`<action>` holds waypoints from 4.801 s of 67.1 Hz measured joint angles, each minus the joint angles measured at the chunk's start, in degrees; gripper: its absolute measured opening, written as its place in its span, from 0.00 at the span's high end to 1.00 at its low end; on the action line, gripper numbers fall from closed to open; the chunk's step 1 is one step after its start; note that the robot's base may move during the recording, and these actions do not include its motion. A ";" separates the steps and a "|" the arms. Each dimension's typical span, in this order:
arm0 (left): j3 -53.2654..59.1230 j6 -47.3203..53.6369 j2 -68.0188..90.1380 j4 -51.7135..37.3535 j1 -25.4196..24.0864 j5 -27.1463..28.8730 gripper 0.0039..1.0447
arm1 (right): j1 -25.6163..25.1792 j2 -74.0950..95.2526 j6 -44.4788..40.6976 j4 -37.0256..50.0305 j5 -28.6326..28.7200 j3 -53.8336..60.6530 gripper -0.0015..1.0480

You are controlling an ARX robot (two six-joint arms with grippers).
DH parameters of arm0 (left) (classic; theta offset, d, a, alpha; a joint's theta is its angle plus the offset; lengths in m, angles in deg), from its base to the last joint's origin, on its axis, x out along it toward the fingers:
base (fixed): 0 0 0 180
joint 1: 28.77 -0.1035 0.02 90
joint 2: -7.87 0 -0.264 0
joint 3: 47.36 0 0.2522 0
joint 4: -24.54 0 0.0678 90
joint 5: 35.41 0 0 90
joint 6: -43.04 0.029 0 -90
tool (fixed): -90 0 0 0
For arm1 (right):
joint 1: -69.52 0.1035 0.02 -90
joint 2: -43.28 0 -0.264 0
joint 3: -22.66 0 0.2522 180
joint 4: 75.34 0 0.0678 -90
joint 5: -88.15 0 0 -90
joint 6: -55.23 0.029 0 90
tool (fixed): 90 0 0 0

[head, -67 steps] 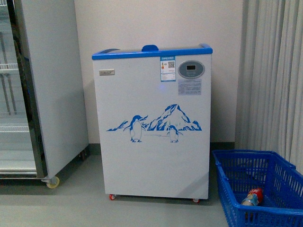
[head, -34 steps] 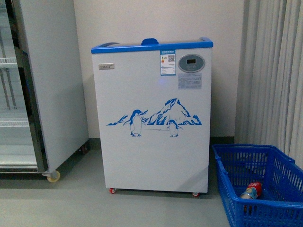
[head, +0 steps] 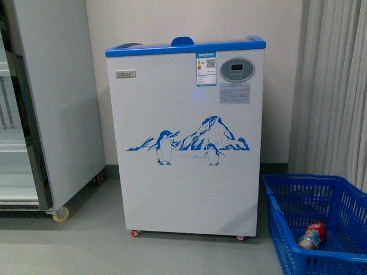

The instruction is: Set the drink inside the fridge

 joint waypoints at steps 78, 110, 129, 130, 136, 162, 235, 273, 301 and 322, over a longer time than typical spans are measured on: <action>0.00 0.00 0.00 0.00 0.00 0.00 0.08 | 0.00 0.00 0.00 0.00 0.04 0.00 0.07; 0.00 0.00 0.00 0.00 0.00 0.00 0.08 | 0.00 0.00 0.00 0.00 0.04 0.00 0.07; 0.00 0.00 0.00 0.00 -0.02 0.00 0.08 | 1.09 5.20 4.02 -9.29 -8.37 -3.32 0.07; 0.00 0.00 0.02 0.00 -0.02 0.04 0.08 | 0.94 6.64 4.87 -11.10 -9.66 -4.20 0.07; 0.00 0.00 0.00 0.00 -0.02 0.00 0.08 | -4.63 20.09 7.45 -18.16 -14.80 -8.04 0.07; 0.00 0.00 0.00 0.00 -0.02 -0.04 0.08 | -27.61 94.31 13.79 22.69 -13.75 -20.96 0.07; 0.00 0.00 0.00 0.00 -0.02 0.00 0.08 | -18.51 166.88 41.99 2.75 -27.12 -92.76 0.07; 0.00 0.00 0.00 0.00 -0.02 -0.02 0.08 | -19.93 177.50 40.37 -8.44 -22.71 -108.24 0.07; 0.00 0.00 0.00 0.00 -0.02 -0.02 0.08 | -20.72 172.84 36.63 -2.89 -14.75 -99.41 0.51; 0.00 0.00 0.00 0.00 -0.02 0.00 0.08 | -18.23 157.13 35.12 6.62 -10.78 -77.07 0.58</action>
